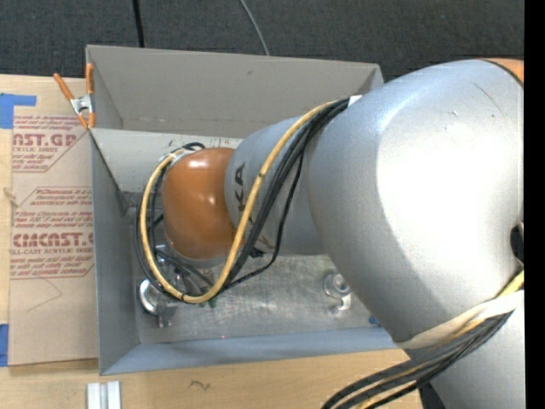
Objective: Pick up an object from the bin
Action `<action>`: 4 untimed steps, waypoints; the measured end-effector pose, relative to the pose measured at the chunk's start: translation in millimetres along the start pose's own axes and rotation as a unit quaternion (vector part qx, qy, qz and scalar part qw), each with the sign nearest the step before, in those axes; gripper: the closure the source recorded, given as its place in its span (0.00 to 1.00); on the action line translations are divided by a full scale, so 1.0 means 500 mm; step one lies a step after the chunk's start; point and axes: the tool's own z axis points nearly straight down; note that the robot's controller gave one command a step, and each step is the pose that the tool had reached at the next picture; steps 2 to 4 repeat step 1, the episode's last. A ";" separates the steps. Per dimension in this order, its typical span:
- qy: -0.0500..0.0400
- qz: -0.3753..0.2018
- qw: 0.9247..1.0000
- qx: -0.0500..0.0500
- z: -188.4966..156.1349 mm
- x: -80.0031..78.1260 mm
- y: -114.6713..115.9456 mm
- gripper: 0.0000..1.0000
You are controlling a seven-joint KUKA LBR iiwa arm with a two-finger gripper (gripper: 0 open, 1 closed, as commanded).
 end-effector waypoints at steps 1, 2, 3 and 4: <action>-0.003 -0.088 0.996 0.001 -0.299 0.025 -0.026 1.00; -0.003 -0.088 0.996 0.001 -0.299 0.025 -0.026 1.00; -0.003 -0.088 0.996 0.001 -0.299 0.025 -0.026 1.00; -0.003 -0.088 0.996 0.001 -0.299 0.025 -0.026 1.00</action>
Offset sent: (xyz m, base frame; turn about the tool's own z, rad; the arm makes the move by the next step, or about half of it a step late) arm -0.0127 -0.0160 0.1455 -0.1758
